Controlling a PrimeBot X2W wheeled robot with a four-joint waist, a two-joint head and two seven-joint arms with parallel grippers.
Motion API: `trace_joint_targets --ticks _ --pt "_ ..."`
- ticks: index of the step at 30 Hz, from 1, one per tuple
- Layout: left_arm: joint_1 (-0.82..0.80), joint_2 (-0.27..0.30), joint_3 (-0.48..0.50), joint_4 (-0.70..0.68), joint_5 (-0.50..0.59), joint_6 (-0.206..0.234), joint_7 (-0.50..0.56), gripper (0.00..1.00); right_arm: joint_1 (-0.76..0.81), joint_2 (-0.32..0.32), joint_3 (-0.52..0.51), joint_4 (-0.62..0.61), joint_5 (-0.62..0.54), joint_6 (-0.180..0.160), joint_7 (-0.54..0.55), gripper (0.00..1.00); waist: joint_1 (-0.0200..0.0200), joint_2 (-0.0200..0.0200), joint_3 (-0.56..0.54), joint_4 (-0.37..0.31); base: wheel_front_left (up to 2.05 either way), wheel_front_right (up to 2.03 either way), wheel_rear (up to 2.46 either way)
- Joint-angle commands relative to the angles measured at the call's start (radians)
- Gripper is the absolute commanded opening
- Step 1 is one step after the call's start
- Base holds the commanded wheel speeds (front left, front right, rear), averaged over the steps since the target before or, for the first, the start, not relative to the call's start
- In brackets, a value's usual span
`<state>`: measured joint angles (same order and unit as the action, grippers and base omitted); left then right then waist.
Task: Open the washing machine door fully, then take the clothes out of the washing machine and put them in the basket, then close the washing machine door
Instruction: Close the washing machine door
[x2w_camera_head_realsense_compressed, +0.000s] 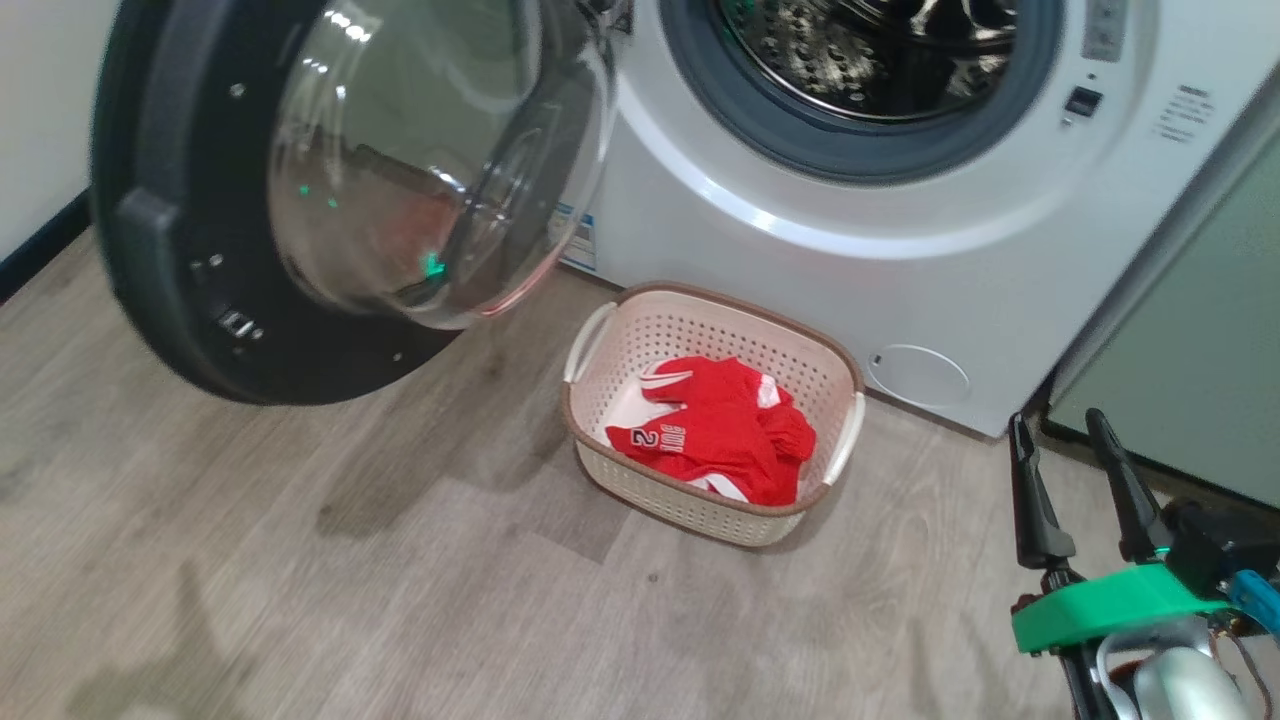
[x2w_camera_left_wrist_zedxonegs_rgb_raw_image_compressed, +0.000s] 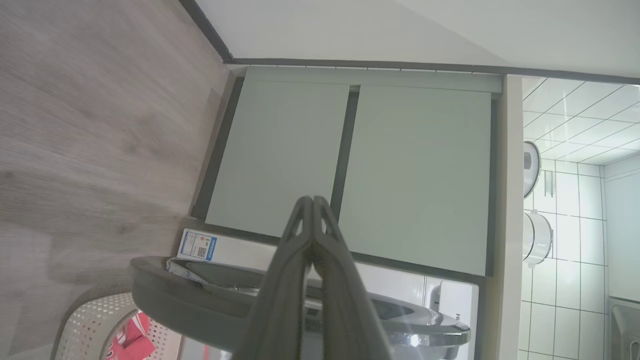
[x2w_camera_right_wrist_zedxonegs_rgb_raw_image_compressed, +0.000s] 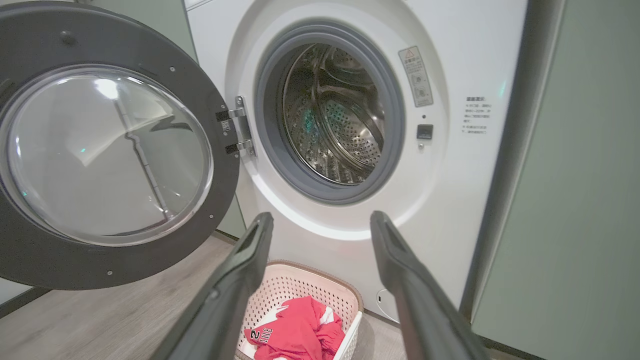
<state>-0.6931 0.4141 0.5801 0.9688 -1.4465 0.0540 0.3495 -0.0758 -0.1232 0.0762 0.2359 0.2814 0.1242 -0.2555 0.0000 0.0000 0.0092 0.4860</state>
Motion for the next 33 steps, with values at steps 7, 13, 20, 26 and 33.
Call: trace_joint_targets --ticks 7,13,20,26,33 --pt "-0.119 0.131 -0.019 0.058 -0.002 0.020 0.139 0.00 -0.015 -0.022 0.018 -0.040 -0.009 0.007 -0.006 1.00 0.0000 0.0000 0.024 -0.083 0.00 0.00 0.00" --pt "-0.151 0.137 -0.045 0.064 0.004 -0.001 0.195 0.00 -0.017 -0.045 0.020 -0.043 -0.008 0.007 -0.006 1.00 0.0000 0.0000 0.054 -0.136 0.00 0.00 0.00" --pt "-0.131 0.133 -0.089 0.062 0.029 -0.028 0.261 0.00 -0.027 -0.062 0.019 -0.045 -0.004 0.007 -0.006 1.00 0.0000 0.0000 0.073 -0.167 0.00 0.00 0.00" --pt "-0.121 0.085 -0.155 0.020 0.042 -0.067 0.391 0.00 -0.018 -0.061 0.008 -0.046 -0.009 0.007 -0.006 1.00 0.0000 0.0000 0.063 -0.146 0.00 0.00 0.00" --pt "-0.087 -0.015 -0.244 -0.065 0.044 -0.101 0.568 0.00 -0.015 -0.056 0.012 -0.043 -0.013 0.007 -0.006 1.00 0.0000 0.0000 0.043 -0.125 0.00 0.00 0.00"
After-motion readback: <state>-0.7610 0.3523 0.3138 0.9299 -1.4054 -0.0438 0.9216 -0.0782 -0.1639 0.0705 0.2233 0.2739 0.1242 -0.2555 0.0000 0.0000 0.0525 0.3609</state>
